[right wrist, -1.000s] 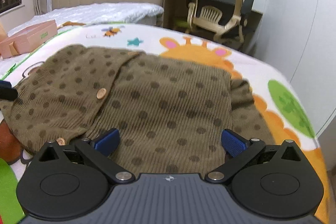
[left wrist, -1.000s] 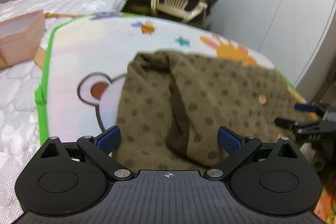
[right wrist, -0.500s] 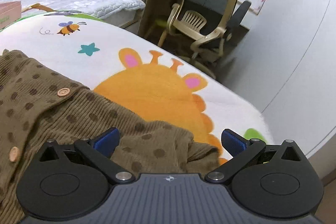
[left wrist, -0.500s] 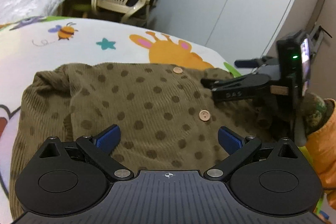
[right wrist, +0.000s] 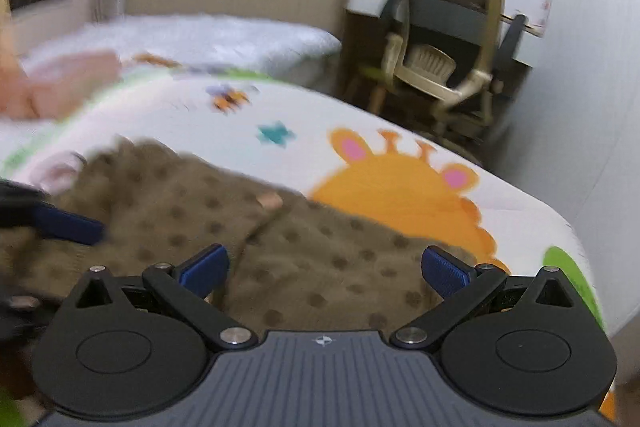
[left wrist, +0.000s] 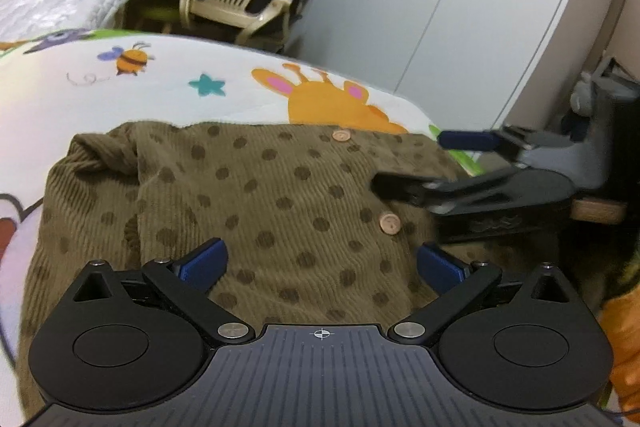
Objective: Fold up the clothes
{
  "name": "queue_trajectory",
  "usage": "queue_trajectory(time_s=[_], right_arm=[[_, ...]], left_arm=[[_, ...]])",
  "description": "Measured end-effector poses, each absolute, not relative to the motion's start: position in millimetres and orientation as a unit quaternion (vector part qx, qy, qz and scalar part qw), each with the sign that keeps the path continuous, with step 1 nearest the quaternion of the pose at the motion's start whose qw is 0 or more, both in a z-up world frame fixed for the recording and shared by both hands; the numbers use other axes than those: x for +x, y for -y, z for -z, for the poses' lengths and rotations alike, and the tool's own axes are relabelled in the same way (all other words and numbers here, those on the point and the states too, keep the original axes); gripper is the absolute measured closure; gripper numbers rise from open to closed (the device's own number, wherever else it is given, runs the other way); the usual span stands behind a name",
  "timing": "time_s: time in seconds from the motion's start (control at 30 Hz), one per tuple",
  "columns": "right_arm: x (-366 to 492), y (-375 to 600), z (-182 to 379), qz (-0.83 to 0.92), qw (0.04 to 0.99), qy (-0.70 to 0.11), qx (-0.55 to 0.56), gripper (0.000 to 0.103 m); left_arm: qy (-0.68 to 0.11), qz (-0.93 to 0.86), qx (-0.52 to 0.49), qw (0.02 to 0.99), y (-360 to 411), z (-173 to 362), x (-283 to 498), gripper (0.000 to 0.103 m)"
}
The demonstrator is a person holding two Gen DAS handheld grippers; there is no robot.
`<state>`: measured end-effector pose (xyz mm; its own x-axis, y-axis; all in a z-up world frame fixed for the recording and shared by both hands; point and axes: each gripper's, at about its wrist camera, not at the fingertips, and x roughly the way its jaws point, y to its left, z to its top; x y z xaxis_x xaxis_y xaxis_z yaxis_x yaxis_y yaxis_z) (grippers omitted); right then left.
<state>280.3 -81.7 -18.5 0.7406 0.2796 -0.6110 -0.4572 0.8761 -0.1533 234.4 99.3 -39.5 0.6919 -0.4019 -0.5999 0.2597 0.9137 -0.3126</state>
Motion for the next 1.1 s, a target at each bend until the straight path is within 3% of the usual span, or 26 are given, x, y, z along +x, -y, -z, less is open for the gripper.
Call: queue_trajectory(time_s=[0.37,0.57,0.9,1.1], right_arm=[[274.8,89.9,29.2,-0.173,0.922,-0.308,-0.157,0.000],[271.4,87.4,30.6,-0.169,0.923,-0.304,-0.164,0.000],[244.4,98.9,19.3,-0.203,0.923,-0.305,-0.117,0.000],[223.2,103.4,42.3,-0.223,0.911,-0.322,-0.129,0.000]], left_arm=[[-0.346,0.076,-0.125,0.927,-159.6,29.3,183.7,0.000],[-0.364,0.021,-0.196,0.910,-199.3,42.6,165.8,0.000],[-0.365,0.012,-0.161,0.917,-187.2,49.5,171.1,0.000],[-0.364,0.012,-0.158,0.918,-185.7,50.9,170.7,0.000]])
